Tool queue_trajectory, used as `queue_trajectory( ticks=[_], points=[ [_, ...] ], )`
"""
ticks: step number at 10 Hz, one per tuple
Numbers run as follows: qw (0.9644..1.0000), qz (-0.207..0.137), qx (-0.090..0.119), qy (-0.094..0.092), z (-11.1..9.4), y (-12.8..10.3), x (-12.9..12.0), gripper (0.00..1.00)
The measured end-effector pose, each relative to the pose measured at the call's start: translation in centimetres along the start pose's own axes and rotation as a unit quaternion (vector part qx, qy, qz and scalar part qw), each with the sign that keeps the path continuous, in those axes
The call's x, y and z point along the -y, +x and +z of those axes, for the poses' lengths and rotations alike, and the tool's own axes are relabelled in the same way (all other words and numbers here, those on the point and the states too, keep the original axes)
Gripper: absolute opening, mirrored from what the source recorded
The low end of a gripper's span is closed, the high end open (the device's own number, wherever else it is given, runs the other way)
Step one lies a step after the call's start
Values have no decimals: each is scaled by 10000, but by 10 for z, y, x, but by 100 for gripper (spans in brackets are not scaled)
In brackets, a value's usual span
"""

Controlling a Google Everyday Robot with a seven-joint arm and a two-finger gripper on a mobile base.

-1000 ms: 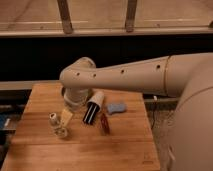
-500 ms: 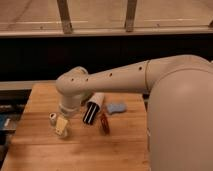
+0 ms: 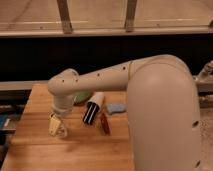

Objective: Knock the bottle over

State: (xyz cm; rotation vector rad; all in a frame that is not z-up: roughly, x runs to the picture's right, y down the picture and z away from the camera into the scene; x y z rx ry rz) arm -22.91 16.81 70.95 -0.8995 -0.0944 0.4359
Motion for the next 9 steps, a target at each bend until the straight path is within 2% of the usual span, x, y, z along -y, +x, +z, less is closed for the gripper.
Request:
queue_trajectory(
  ticks=[2,5,9],
  points=[
    [9999,14,74,80,1,-12,8,80],
    [9989,12,249,404,-12,-23,35,80],
    [9957,-52,618,695,-25,-52,66,80]
  ],
)
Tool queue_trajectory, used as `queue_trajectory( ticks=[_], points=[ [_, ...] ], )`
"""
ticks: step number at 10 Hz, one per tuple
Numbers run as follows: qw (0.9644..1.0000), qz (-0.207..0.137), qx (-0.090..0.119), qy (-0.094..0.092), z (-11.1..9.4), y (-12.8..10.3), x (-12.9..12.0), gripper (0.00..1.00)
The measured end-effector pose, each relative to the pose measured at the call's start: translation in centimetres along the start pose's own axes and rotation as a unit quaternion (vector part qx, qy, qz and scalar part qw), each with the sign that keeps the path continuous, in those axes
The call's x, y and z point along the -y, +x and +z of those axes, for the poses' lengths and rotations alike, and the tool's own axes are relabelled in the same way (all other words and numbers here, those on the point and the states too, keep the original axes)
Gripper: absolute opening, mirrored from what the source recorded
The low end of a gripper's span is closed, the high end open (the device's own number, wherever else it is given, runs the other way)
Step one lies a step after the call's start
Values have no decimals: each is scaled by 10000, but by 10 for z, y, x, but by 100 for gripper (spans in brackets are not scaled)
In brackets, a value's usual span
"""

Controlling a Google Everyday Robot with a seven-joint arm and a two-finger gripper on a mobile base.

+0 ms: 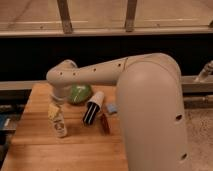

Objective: Knock the bottle over

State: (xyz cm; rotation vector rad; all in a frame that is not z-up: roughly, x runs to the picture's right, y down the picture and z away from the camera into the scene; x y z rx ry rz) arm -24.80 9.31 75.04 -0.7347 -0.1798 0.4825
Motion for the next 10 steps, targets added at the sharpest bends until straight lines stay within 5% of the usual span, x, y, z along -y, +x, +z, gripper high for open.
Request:
queue_trajectory(
  ticks=[5,8,10],
  points=[
    [9973,187,312,640,-22,-14,66,80],
    [9916,585,588,990,-74,21,80,80],
    [9899,684,633,1068,-84,33,82,80]
  ],
)
